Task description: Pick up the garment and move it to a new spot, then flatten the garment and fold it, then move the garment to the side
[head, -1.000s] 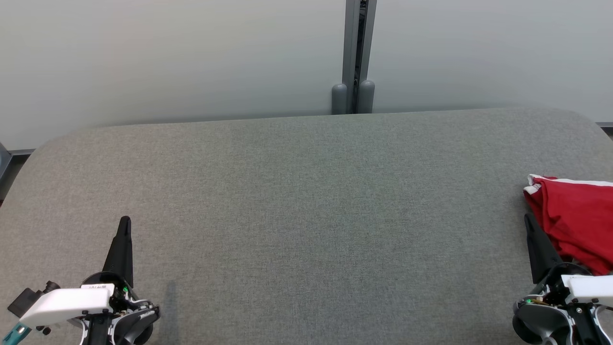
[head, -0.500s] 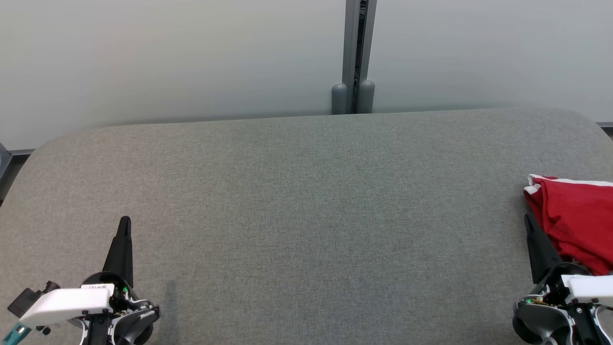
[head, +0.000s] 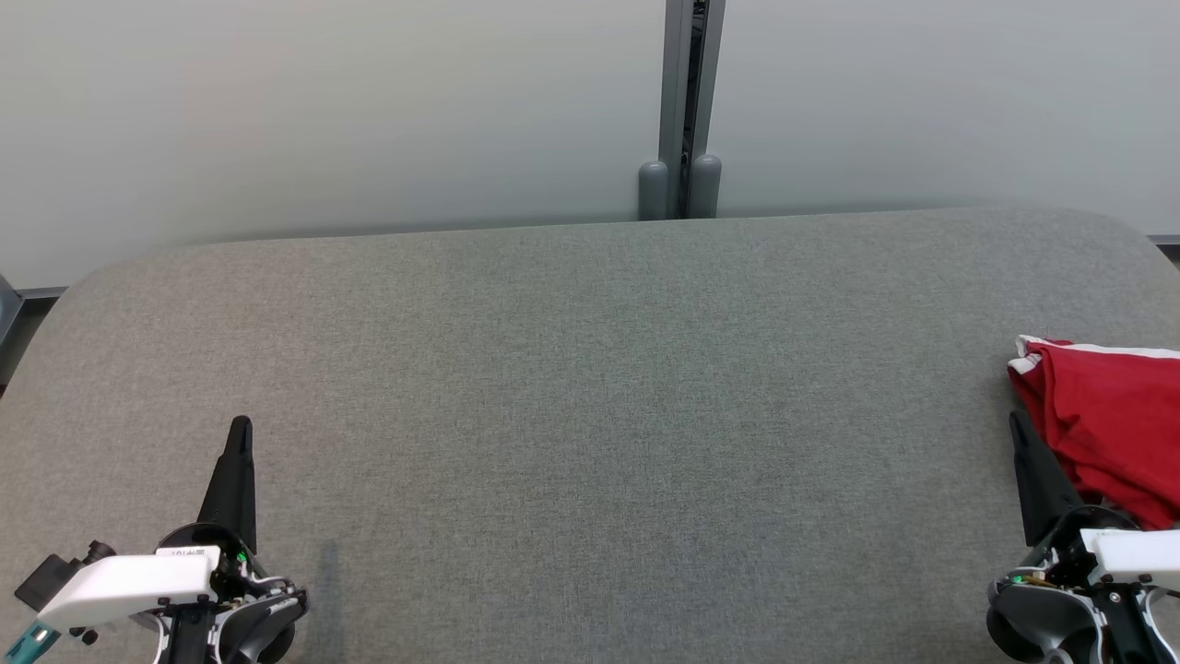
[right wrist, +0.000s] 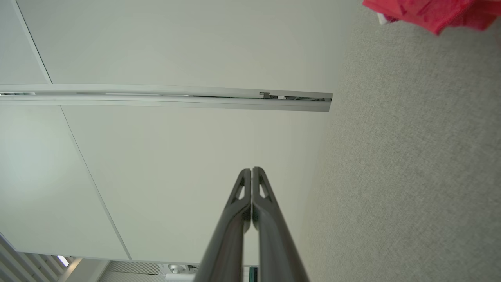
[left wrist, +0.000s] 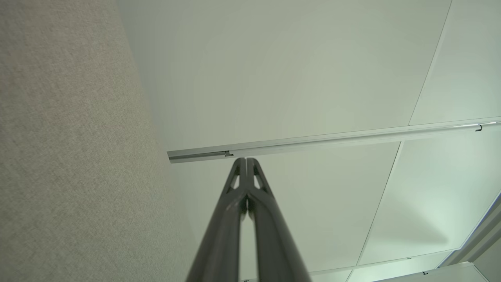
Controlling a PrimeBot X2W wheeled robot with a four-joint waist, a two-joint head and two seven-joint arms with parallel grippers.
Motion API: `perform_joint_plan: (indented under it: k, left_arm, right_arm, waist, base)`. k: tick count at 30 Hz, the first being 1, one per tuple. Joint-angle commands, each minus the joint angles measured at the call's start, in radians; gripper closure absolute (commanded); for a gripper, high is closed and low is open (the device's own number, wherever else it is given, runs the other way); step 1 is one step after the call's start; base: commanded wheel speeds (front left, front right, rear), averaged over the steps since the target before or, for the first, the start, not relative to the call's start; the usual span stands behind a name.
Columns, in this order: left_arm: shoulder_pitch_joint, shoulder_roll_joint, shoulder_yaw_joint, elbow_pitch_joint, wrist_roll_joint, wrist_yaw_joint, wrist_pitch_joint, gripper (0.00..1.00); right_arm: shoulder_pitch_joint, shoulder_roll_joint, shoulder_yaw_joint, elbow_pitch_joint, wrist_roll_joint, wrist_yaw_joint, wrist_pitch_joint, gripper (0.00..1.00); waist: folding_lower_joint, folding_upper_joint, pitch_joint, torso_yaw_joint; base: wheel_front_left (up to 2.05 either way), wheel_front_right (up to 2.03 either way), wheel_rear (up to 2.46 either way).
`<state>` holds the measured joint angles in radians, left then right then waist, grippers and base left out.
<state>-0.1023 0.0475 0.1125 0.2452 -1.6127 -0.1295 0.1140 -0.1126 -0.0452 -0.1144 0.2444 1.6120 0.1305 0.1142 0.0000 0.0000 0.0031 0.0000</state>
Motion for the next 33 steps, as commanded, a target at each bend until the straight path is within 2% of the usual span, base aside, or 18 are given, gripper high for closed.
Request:
perform_joint_plan:
  k: [1, 33]
  left_arm:
    - [-0.013, 0.005, 0.004, -0.003, -0.001, -0.004, 0.003, 1.00]
    - [-0.013, 0.005, 0.004, -0.003, -0.001, -0.004, 0.003, 1.00]
  right_arm:
    - [0.009, -0.010, -0.001, -0.004, 0.002, 0.000, 0.003, 1.00]
    - [0.009, -0.010, -0.001, -0.004, 0.002, 0.000, 0.003, 1.00]
  waist:
    - [0.0000, 0.0000, 0.000, 0.000]
    - [0.0000, 0.0000, 0.000, 0.000]
  base:
    - [0.00, 0.00, 0.00]
    - [0.00, 0.00, 0.00]
